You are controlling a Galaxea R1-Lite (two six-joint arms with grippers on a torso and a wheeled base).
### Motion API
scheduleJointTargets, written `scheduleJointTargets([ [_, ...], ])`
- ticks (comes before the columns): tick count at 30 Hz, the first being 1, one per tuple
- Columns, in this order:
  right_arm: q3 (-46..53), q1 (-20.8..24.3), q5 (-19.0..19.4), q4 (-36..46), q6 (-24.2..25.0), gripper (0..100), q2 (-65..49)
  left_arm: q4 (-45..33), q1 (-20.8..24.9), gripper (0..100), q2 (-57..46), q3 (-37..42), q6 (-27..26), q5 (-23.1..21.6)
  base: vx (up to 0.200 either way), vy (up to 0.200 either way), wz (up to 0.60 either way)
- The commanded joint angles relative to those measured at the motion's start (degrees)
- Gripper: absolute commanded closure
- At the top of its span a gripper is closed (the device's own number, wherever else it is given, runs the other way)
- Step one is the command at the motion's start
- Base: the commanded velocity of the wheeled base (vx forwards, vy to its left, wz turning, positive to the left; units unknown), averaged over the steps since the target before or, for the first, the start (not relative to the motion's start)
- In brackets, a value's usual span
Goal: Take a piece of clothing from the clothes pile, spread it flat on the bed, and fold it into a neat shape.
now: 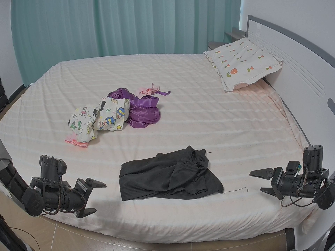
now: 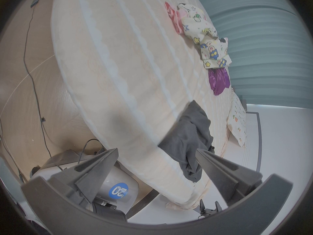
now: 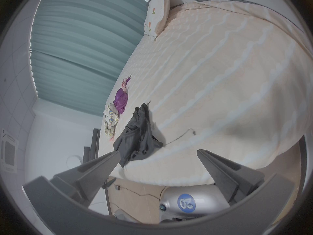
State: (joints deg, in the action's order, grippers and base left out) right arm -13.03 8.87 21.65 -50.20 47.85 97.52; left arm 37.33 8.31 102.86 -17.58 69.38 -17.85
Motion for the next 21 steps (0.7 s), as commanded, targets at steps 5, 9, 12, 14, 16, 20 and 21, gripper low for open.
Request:
scheduleJointTargets([
  [5, -1.2, 11.4, -12.9, -9.7, 4.7, 0, 6.4, 0.0, -0.1, 0, 0.4, 0.0, 0.1, -0.1, 0.000, 0.200, 0.00],
  [9, -1.7, 15.2, -18.4, -18.1, 3.0, 0, 12.2, 0.1, -0.1, 0, 0.3, 0.1, 0.0, 0.0, 0.000, 0.200, 0.00],
  [12, -2.5, 15.9, -18.7, -19.9, -1.7, 0, 13.2, 0.0, -0.1, 0, 0.4, 0.0, 0.1, 0.0, 0.000, 0.000, 0.00],
  [14, -5.7, 16.0, -19.2, -19.3, -7.5, 0, 15.2, 0.1, -0.1, 0, 0.4, 0.1, 0.0, 0.0, 0.000, 0.000, 0.00],
  [16, -8.8, 16.0, -19.7, -17.7, -10.3, 0, 16.6, 0.1, -0.1, 0, 0.4, 0.2, -0.2, 0.0, 0.000, 0.000, 0.00],
  [20, -16.8, 17.1, -21.7, -11.8, -14.4, 0, 20.2, 0.1, -0.1, 0, 0.4, 0.2, -0.3, 0.0, 0.000, 0.000, 0.00],
  [21, -16.8, 17.1, -21.7, -11.8, -14.4, 0, 20.2, 0.1, -0.1, 0, 0.4, 0.2, -0.3, 0.0, 0.000, 0.000, 0.00],
])
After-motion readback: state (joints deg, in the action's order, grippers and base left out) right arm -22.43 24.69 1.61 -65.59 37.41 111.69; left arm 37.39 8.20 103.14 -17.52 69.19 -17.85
